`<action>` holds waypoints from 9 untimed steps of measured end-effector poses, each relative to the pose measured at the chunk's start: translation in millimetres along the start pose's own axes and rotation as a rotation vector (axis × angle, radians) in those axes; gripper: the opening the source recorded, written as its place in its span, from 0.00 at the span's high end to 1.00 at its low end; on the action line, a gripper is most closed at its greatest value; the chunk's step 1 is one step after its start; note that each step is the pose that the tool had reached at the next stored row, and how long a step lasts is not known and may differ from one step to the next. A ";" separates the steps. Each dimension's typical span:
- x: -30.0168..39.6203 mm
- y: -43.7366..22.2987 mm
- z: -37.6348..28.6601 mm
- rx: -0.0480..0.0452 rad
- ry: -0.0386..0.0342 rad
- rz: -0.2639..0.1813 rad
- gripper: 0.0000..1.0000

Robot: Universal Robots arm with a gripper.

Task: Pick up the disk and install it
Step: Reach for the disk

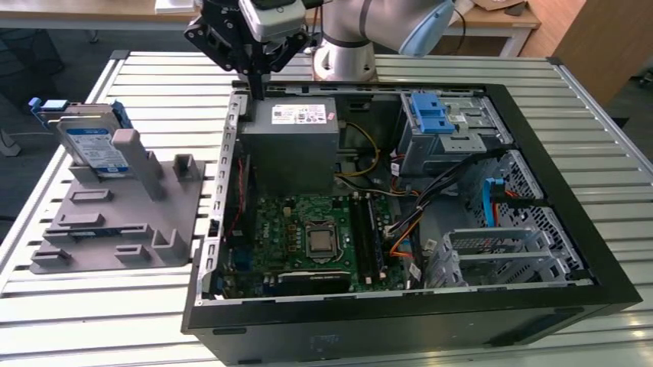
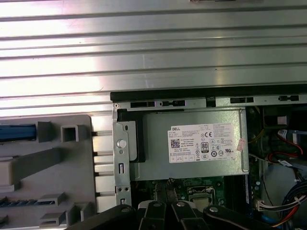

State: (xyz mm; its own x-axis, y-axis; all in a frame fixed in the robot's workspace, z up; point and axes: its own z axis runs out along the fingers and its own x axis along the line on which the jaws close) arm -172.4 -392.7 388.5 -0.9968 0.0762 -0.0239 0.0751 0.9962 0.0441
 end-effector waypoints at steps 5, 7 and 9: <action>0.9 0.0 0.1 0.0000 0.0001 0.000 0.89; 1.3 0.0 0.1 0.0000 0.0000 0.000 0.89; 1.7 0.0 0.1 0.0000 0.0000 0.000 0.89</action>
State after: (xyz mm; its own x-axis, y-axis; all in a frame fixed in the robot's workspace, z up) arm -174.2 -392.5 388.4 -0.9968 0.0762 -0.0239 0.0751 0.9962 0.0442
